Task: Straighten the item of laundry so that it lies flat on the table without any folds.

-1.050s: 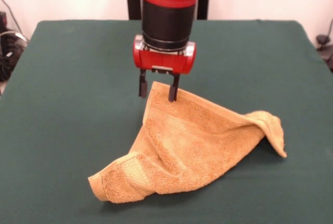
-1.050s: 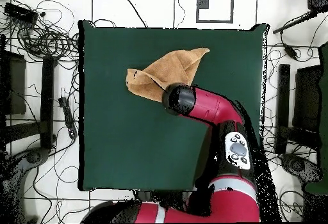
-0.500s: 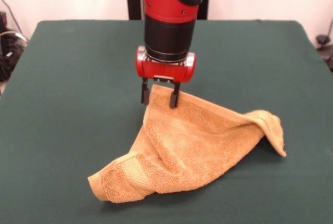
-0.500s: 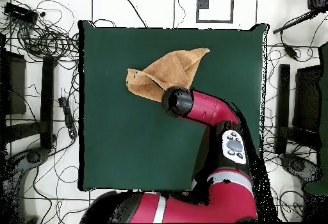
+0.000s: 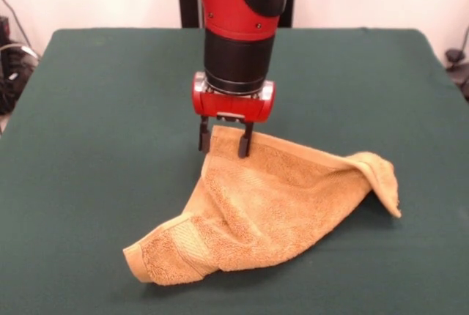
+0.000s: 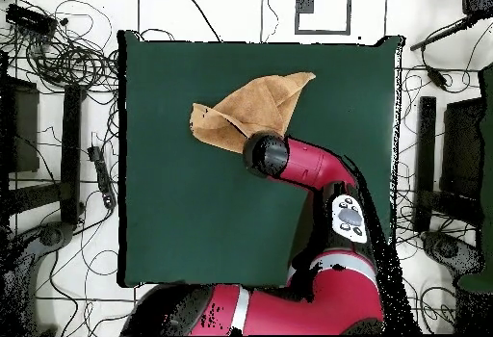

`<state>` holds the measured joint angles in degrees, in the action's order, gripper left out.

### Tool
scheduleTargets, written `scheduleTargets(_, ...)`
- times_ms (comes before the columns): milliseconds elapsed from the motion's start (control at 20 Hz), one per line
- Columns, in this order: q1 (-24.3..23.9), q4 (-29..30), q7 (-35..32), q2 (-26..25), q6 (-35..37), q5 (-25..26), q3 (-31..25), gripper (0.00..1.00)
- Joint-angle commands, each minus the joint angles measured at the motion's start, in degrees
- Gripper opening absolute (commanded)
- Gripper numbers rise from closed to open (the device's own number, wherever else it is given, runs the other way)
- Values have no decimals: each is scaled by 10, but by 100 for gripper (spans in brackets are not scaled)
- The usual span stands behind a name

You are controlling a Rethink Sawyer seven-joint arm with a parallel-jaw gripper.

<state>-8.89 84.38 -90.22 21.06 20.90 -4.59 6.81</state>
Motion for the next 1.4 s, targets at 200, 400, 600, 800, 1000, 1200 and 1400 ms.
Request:
scheduleTargets(200, 27, 14, -99, -43, -58, 7, -42, 100)
scheduleTargets(400, 33, 12, -99, -44, -52, 4, -34, 100)
scheduleTargets(600, 37, 9, -101, -45, -56, 3, -28, 100)
scheduleTargets(800, 37, 15, -105, -36, -76, 5, -27, 100)
scheduleTargets(1000, 28, 25, -91, -26, -106, 21, -40, 100)
scheduleTargets(1200, 17, 43, -70, -4, -104, 37, -55, 100)
scheduleTargets(1400, 6, 74, -61, 27, -91, 51, -71, 100)
